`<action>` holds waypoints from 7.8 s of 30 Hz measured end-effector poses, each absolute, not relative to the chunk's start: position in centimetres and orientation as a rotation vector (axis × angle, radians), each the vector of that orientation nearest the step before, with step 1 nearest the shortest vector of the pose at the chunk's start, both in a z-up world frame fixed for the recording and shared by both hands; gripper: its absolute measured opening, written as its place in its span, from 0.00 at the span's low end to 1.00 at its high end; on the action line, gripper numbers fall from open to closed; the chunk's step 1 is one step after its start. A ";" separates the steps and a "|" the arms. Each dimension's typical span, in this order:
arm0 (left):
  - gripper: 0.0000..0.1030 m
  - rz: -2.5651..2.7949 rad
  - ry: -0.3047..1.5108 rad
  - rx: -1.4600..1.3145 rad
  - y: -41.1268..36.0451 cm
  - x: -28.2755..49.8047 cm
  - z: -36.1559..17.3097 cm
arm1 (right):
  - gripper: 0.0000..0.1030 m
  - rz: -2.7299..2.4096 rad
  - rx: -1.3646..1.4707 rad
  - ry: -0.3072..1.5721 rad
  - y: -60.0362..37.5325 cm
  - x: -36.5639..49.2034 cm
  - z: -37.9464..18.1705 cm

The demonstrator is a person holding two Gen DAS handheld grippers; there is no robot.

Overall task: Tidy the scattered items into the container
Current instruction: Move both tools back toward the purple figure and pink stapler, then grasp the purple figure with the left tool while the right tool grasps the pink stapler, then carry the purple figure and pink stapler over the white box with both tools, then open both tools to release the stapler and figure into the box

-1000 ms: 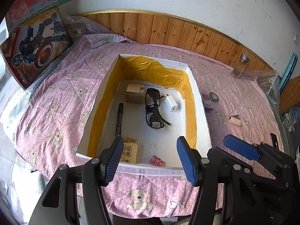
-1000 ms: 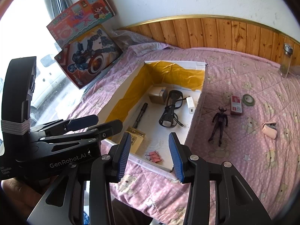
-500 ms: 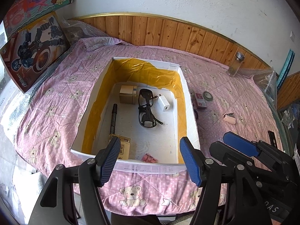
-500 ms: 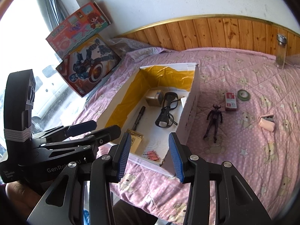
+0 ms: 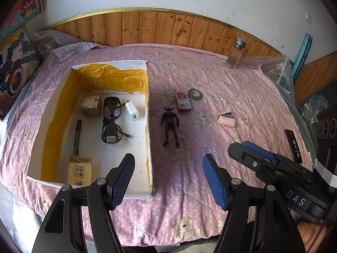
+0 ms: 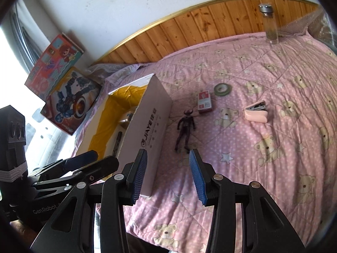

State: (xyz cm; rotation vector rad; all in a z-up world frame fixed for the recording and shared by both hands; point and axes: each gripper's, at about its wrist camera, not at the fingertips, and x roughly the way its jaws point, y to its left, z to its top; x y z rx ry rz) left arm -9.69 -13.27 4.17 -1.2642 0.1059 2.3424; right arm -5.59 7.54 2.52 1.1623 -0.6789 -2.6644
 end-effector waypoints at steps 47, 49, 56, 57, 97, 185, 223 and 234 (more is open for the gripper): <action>0.28 2.225 -0.063 -1.463 -4.4 -21.5 -10.3 | 0.25 -2.672 1.484 -0.527 20.1 -20.0 -5.6; 0.28 2.222 -0.065 -1.464 -4.5 -21.4 -10.3 | 0.21 -2.656 1.537 -0.432 20.0 -19.9 -5.3; 0.52 2.233 0.050 -1.424 -3.0 -21.1 -10.7 | 0.44 -2.663 1.579 -0.334 18.5 -20.9 -7.7; 0.59 2.229 0.063 -1.419 -2.8 -20.9 -10.8 | 0.48 -2.685 1.568 -0.355 18.5 -20.6 -8.0; 0.26 2.239 0.013 -1.255 -3.6 -16.4 -5.4 | 0.26 -2.836 1.426 -0.670 17.2 -11.3 -6.2; 0.26 2.401 -0.312 -1.189 -25.4 -13.1 4.2 | 0.26 -2.559 1.080 -0.038 -8.7 -8.8 7.7; 0.26 2.178 -0.875 -1.567 -25.8 -18.9 -3.8 | 0.26 -2.086 1.483 -0.026 -14.7 -29.3 0.5; 0.28 2.126 -0.918 -1.580 -26.3 -19.6 -4.6 | 0.37 -2.012 1.539 -0.057 -15.7 -30.7 -1.0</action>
